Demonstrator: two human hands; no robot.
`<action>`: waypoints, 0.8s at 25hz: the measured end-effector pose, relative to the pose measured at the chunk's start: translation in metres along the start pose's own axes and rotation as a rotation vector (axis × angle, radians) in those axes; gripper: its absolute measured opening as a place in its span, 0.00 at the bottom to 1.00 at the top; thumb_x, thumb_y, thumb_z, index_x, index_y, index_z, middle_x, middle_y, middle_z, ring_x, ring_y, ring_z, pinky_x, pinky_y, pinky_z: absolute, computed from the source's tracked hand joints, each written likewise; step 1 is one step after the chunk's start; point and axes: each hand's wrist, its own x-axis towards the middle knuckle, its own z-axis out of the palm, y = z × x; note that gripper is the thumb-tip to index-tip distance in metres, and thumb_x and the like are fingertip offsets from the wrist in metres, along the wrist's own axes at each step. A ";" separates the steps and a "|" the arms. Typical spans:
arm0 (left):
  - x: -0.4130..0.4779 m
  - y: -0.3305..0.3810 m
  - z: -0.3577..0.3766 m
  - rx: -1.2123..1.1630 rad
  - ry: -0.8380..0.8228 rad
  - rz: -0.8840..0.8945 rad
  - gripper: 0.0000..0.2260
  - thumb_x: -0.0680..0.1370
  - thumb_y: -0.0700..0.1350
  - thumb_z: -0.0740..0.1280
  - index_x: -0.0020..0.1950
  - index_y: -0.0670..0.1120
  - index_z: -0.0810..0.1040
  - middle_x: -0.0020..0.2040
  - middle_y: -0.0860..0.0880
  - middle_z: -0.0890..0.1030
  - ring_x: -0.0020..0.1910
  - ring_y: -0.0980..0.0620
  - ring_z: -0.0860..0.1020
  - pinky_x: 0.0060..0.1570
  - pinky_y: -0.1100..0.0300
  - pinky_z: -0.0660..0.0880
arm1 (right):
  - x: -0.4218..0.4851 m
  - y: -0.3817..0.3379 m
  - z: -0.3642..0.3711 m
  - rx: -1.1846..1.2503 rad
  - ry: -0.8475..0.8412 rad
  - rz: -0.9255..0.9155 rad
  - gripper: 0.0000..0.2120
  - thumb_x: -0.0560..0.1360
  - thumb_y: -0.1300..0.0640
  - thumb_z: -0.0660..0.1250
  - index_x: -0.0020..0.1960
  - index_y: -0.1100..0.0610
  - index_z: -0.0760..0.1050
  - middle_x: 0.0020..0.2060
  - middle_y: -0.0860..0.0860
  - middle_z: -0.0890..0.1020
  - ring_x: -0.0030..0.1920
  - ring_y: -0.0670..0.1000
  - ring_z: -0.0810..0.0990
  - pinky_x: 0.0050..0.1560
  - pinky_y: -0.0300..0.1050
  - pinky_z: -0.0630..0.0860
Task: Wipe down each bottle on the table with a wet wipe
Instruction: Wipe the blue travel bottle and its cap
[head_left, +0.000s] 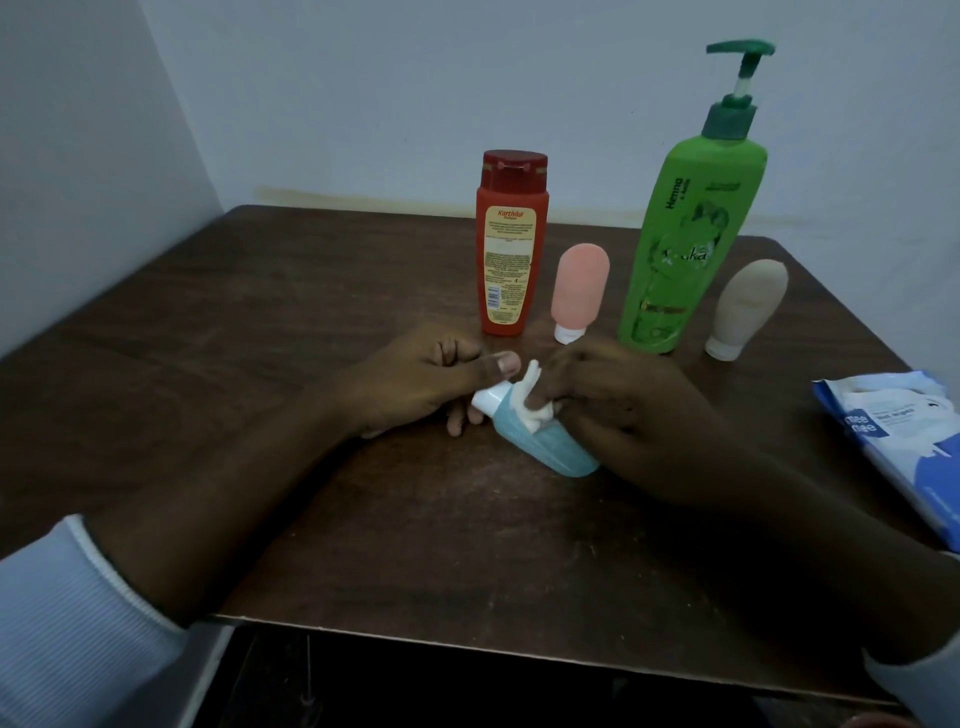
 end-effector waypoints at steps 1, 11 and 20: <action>0.000 -0.001 -0.001 -0.037 -0.005 -0.005 0.16 0.79 0.51 0.68 0.54 0.38 0.83 0.47 0.40 0.86 0.39 0.49 0.82 0.38 0.57 0.81 | 0.001 0.002 0.001 -0.018 -0.022 0.015 0.12 0.73 0.62 0.64 0.53 0.56 0.82 0.53 0.48 0.80 0.54 0.43 0.78 0.52 0.42 0.75; -0.001 -0.010 -0.010 -0.147 -0.071 0.016 0.15 0.77 0.29 0.71 0.61 0.41 0.82 0.59 0.44 0.86 0.58 0.49 0.85 0.54 0.60 0.82 | -0.008 0.007 -0.014 -0.087 -0.232 -0.033 0.09 0.75 0.54 0.68 0.54 0.50 0.81 0.53 0.44 0.78 0.55 0.41 0.75 0.51 0.38 0.75; 0.000 -0.009 -0.007 -0.180 -0.041 -0.019 0.15 0.75 0.30 0.71 0.62 0.40 0.82 0.58 0.43 0.86 0.59 0.47 0.85 0.56 0.58 0.82 | -0.006 0.009 -0.008 -0.151 -0.152 -0.016 0.11 0.75 0.57 0.67 0.56 0.53 0.80 0.52 0.47 0.81 0.51 0.45 0.78 0.49 0.47 0.78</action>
